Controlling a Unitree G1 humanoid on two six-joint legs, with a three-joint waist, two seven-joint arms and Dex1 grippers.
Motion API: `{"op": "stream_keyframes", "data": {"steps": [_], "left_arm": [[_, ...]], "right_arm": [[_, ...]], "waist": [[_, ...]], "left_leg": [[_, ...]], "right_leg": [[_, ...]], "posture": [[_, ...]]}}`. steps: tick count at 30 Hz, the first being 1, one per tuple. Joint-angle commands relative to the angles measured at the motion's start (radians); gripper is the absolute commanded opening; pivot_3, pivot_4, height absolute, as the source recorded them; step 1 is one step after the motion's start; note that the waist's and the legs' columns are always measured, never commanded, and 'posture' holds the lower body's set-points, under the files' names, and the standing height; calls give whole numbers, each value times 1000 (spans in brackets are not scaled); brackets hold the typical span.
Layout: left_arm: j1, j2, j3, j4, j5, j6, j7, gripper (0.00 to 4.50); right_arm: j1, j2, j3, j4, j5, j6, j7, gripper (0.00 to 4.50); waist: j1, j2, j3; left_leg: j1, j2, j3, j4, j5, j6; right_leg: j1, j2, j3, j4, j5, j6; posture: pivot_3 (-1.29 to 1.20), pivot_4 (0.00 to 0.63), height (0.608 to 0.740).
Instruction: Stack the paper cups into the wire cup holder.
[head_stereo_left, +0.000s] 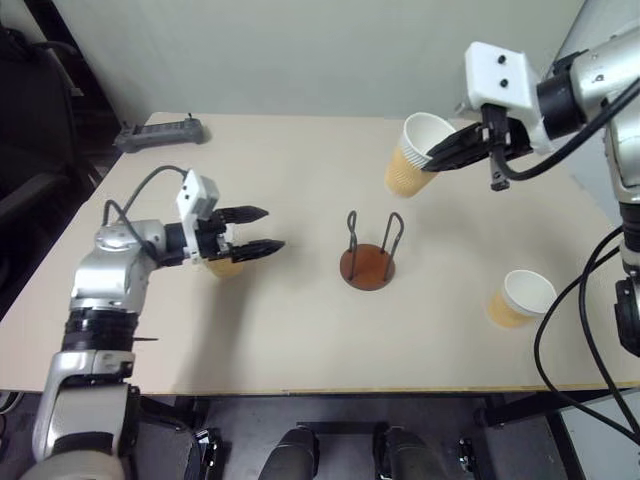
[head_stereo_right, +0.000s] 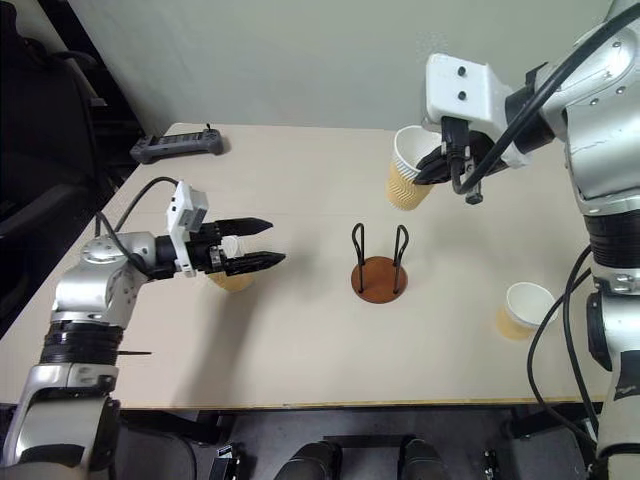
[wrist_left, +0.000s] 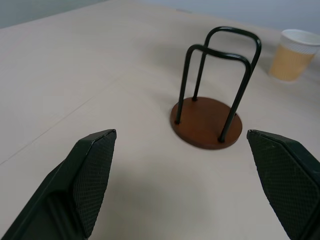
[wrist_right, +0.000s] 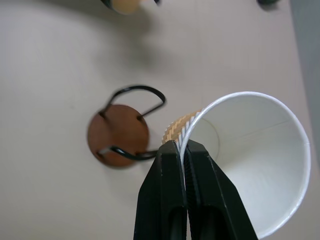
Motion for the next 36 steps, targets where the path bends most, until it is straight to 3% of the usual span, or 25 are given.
{"op": "stream_keyframes", "data": {"steps": [1,15,19,25,36], "left_arm": [[-43,-10,-4,20,18,-34,-17,4500],[-35,0,-2,11,24,-39,-69,4500],[-85,78,-19,78,45,-97,-211,4500],[-182,114,-44,212,73,-177,-358,4500],[-269,137,-156,319,42,-282,-369,4500]], "right_arm": [[-23,17,16,-35,21,21,1,42],[23,67,69,-12,23,-24,-14,42],[42,98,84,-6,27,-37,-23,42],[54,117,86,-6,25,-38,-28,42],[63,122,105,4,9,-70,-30,42]], "waist": [[-1,0,0],[1,0,0],[-2,0,0],[0,0,0],[-2,0,0]], "left_leg": [[0,0,0,0,0,0],[0,0,0,0,1,1],[0,0,0,0,1,1],[-1,0,0,0,2,0],[-5,0,0,0,2,1]], "right_leg": [[0,0,0,0,0,0],[-1,0,0,1,0,0],[-1,0,0,1,0,0],[-3,0,0,5,0,0],[-8,0,0,5,0,0]], "posture": [[0,150,740],[0,150,740],[0,150,740],[0,150,740],[0,150,740]]}}
